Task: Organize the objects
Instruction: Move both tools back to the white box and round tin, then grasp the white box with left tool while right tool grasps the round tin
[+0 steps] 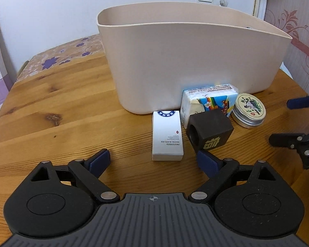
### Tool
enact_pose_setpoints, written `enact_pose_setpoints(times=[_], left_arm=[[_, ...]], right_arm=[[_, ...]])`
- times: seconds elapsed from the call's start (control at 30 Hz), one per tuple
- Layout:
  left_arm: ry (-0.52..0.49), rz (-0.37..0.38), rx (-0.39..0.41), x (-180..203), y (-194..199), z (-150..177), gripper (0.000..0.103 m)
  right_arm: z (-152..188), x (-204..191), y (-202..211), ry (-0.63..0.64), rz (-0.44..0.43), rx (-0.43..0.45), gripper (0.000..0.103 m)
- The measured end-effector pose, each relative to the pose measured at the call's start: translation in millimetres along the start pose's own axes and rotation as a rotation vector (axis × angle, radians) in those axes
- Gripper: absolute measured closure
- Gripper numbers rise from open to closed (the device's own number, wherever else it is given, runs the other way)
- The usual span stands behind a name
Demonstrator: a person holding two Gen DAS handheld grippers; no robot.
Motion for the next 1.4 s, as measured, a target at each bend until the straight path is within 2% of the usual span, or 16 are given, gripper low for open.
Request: enact_pose_setpoints(times=[0.1, 0.23, 0.6, 0.83, 1.03, 1.4], left_arm=[[-0.001, -0.007, 0.009, -2, -2, 0, 0.002], [0.001, 0.001, 0.047, -4, -5, 2, 0.000], [-0.002, 0.035, 0.032, -13, -13, -4, 0.000], [-0.010, 0.037, 0.052, -11, -12, -1, 0.000], [0.016, 0.002, 0.076, -17, -8, 4, 0.000], [-0.016, 0.031, 0.095, -22, -12, 2, 0.000]], right_arm=[[1, 1, -2, -0.020, -0.002, 0.007, 0.000], [1, -2, -3, -0.032, 0.005, 0.023, 0.000], [2, -10, -6, -0.081, 0.042, 0.066, 0.000], [-2, -17, -10, -0.110, 0.069, 0.086, 0.000], [-6, -21, -12, -0.112, 0.070, 0.088, 0.000], [-8, -26, -14, -0.114, 0.066, 0.092, 0.000]])
Point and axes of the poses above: each gripper's, at about its wrist camera, not at the fingertips, and y roughly against the way its jaws point, x to its right, z to its underside, the point moved 2 cm from there along -y, roughly the way its jaws point, and after that the axes turned 11 degrees about z, right-handed, at the moved point
